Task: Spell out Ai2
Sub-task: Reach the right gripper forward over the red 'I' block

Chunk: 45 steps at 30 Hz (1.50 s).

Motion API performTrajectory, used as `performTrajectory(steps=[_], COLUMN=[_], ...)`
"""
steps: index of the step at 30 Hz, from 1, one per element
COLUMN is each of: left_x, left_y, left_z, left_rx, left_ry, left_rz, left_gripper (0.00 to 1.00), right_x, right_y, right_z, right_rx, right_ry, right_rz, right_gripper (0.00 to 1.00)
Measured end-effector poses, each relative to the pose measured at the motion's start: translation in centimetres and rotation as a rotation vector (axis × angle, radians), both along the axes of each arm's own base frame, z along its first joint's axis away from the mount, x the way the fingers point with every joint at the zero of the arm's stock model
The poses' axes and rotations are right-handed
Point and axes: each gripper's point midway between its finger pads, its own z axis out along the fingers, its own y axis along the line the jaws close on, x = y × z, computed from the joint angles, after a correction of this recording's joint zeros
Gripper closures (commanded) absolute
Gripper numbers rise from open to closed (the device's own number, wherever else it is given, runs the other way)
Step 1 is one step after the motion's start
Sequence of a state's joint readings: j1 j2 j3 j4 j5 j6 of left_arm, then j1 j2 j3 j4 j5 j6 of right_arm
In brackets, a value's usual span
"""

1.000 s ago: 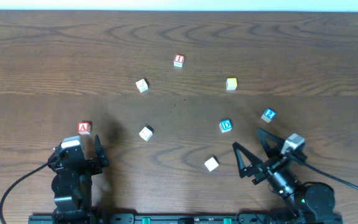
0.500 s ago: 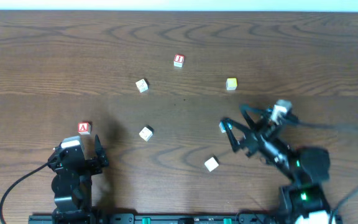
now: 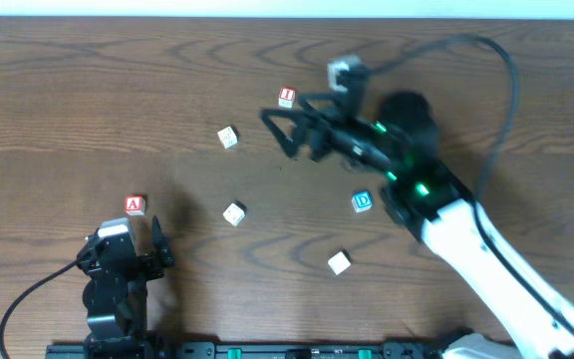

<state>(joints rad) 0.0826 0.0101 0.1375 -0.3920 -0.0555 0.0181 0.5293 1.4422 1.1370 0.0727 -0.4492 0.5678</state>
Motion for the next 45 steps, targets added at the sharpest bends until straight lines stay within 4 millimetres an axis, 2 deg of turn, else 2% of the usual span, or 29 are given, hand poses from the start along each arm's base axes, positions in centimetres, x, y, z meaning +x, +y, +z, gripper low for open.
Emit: performTrajectory(steps=[6, 10, 15, 19, 22, 26, 29, 33, 37, 45], left_x=[0.0, 0.0, 0.0, 0.0, 0.0, 0.0, 0.0, 0.0, 0.0, 0.0], left_y=[0.0, 0.0, 0.0, 0.0, 0.0, 0.0, 0.0, 0.0, 0.0, 0.0], left_z=[0.0, 0.0, 0.0, 0.0, 0.0, 0.0, 0.0, 0.0, 0.0, 0.0], left_rx=[0.000, 0.000, 0.000, 0.000, 0.000, 0.000, 0.000, 0.000, 0.000, 0.000], left_ry=[0.000, 0.000, 0.000, 0.000, 0.000, 0.000, 0.000, 0.000, 0.000, 0.000], left_rz=[0.000, 0.000, 0.000, 0.000, 0.000, 0.000, 0.000, 0.000, 0.000, 0.000], left_gripper=[0.05, 0.05, 0.05, 0.05, 0.05, 0.05, 0.05, 0.05, 0.05, 0.05], right_x=[5.2, 9.3, 14.8, 17.9, 19.0, 20.0, 20.5, 20.8, 20.9, 19.7], right_y=[4.9, 7.1, 8.3, 8.0, 6.8, 3.3, 0.6, -2.0, -2.6, -1.8], right_z=[0.8, 0.3, -2.1, -5.7, -9.3, -13.9, -15.7, -16.7, -18.4, -23.4], right_rx=[-0.148, -0.229, -0.302, -0.380, -0.453, -0.555, -0.592, -0.602, -0.614, -0.658], right_ry=[-0.026, -0.031, -0.035, -0.007, 0.044, 0.149, 0.223, 0.293, 0.338, 0.434], right_rz=[-0.048, -0.112, -0.226, -0.317, -0.360, -0.413, -0.453, -0.495, -0.505, -0.472], right_gripper=[0.01, 0.01, 0.01, 0.01, 0.01, 0.02, 0.05, 0.10, 0.12, 0.14])
